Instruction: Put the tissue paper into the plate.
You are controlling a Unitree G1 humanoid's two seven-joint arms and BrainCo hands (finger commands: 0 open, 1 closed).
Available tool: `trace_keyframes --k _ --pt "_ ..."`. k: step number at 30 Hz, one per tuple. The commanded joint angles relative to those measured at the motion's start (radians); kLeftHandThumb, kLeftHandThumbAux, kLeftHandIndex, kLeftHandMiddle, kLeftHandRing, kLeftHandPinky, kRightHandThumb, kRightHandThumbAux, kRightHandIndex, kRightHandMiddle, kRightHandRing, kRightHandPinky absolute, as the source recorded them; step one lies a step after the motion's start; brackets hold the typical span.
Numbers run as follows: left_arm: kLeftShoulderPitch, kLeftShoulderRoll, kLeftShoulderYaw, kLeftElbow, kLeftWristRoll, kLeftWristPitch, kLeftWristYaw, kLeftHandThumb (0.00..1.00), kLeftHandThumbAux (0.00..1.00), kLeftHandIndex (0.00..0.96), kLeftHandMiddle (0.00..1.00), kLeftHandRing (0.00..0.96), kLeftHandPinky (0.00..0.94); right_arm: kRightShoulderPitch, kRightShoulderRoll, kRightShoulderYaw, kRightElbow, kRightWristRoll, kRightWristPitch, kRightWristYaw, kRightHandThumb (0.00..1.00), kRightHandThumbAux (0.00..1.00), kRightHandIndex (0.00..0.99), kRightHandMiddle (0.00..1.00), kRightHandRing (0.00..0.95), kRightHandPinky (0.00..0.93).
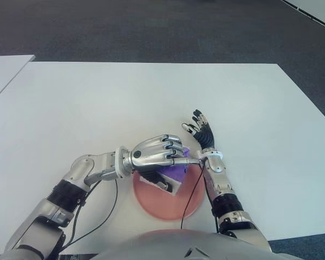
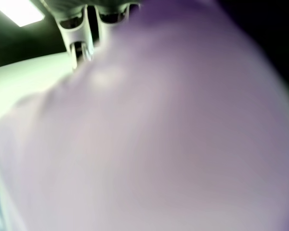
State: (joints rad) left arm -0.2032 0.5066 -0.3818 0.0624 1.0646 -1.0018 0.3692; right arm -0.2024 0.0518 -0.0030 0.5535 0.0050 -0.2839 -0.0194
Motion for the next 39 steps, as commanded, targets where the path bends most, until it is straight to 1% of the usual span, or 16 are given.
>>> trace_keyframes --k 1,6,10,18,25,29,33,39 --pt "0.008 0.011 -0.009 -0.014 -0.013 0.020 -0.016 0.064 0.468 0.002 0.001 0.001 0.001 0.036 0.009 0.003 0.031 0.002 0.039 0.007 0.001 0.728 0.066 0.065 0.011 0.000" --pt "0.008 0.013 -0.021 -0.002 -0.068 0.021 -0.049 0.043 0.426 0.000 0.000 0.000 0.000 0.045 0.001 0.010 0.016 -0.006 0.038 0.018 0.000 0.722 0.063 0.064 0.005 0.000" --pt "0.009 0.018 -0.024 -0.005 -0.084 0.031 -0.070 0.029 0.404 0.000 0.000 0.000 0.000 0.051 -0.009 0.019 0.012 -0.019 0.022 0.026 0.000 0.712 0.053 0.055 0.000 0.000" --pt "0.016 0.023 -0.021 -0.029 -0.058 0.064 -0.071 0.012 0.395 0.000 0.000 0.000 0.000 0.059 -0.013 0.019 0.005 -0.006 0.020 0.048 0.000 0.704 0.047 0.045 0.000 0.000" --pt "0.015 0.045 -0.028 -0.055 -0.043 0.095 -0.105 0.005 0.381 0.000 0.000 0.000 0.000 0.055 0.001 -0.002 0.008 0.035 0.026 0.065 0.000 0.709 0.055 0.044 0.000 0.000" --pt "0.020 0.048 -0.031 -0.064 -0.045 0.109 -0.111 0.003 0.383 0.000 0.000 0.000 0.000 0.056 0.000 -0.003 0.011 0.032 0.026 0.063 0.000 0.706 0.057 0.045 0.000 0.000" --pt "0.022 0.047 -0.028 -0.067 -0.043 0.118 -0.095 0.010 0.393 0.000 0.000 0.000 0.000 0.058 -0.007 0.004 0.008 0.016 0.021 0.061 0.000 0.698 0.057 0.043 0.000 0.000" --pt "0.020 0.046 -0.015 -0.061 -0.019 0.116 -0.024 0.027 0.410 0.000 0.000 0.000 0.000 0.058 -0.013 0.009 0.009 0.010 0.026 0.072 0.000 0.689 0.048 0.033 0.000 0.000"
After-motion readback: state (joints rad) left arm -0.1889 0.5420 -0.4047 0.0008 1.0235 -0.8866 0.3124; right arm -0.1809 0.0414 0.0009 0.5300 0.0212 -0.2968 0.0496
